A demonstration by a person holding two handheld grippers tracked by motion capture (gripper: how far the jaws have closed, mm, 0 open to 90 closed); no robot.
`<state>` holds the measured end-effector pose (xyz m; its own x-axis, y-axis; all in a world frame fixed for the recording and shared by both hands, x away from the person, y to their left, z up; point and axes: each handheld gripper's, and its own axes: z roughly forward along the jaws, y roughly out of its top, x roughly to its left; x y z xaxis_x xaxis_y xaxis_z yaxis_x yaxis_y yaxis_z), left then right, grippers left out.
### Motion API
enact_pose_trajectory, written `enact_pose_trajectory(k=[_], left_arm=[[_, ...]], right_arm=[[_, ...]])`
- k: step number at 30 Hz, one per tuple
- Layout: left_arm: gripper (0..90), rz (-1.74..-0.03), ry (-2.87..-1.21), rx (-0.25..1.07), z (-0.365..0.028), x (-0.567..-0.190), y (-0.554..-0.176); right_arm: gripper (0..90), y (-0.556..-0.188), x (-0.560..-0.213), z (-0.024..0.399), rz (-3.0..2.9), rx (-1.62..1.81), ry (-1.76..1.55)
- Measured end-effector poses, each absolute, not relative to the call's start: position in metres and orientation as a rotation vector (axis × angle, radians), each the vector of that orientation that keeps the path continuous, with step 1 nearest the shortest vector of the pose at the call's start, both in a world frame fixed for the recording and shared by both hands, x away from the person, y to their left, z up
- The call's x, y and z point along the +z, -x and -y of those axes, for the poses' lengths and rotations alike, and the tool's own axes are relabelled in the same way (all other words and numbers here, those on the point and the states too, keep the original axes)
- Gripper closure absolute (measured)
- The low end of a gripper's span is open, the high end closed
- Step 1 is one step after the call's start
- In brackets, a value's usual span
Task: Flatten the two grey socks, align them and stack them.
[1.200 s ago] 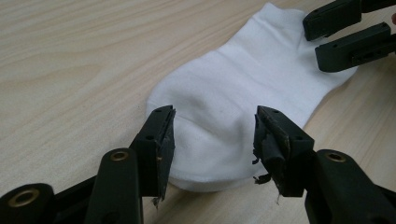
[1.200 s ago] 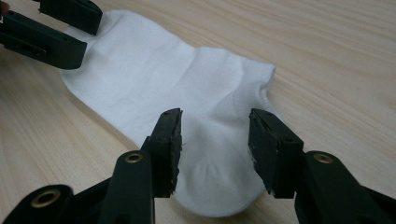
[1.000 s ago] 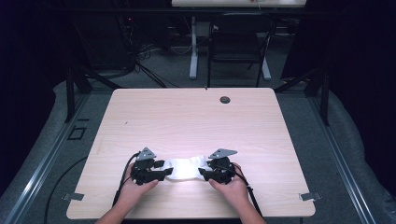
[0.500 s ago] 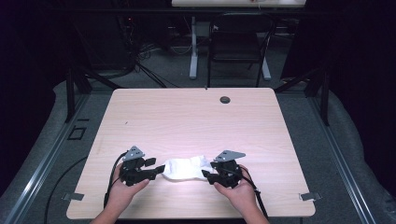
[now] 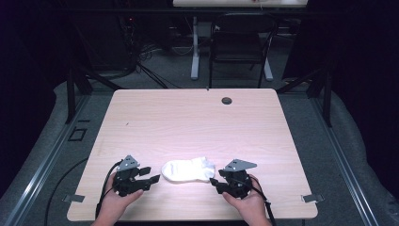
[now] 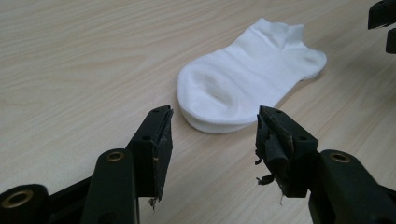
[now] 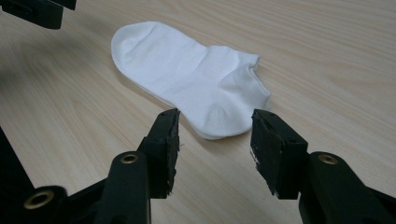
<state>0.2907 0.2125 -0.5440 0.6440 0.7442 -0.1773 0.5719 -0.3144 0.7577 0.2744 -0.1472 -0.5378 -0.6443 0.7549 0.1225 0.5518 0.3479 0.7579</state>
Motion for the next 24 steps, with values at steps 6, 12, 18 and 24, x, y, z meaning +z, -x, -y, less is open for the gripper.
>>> enact_pose_trajectory(k=[6, 12, 18, 24], left_arm=[[46.2, -1.015, -2.057, 0.319, -0.215, -0.552, -0.292], [46.1, -1.030, -2.083, 0.364, -0.217, -0.560, -0.296], [45.9, -1.020, -2.094, 0.386, -0.215, -0.564, -0.297], [45.2, -1.010, -2.112, 0.404, -0.212, -0.567, -0.299]], right_arm=[[52.2, -0.274, -0.551, 0.153, -2.338, 1.132, -1.127], [51.5, -0.275, -0.557, 0.155, -2.321, 1.141, -1.145], [51.6, -0.274, -0.565, 0.147, -2.351, 1.115, -1.118], [51.5, -0.274, -0.568, 0.141, -2.351, 1.125, -1.093]])
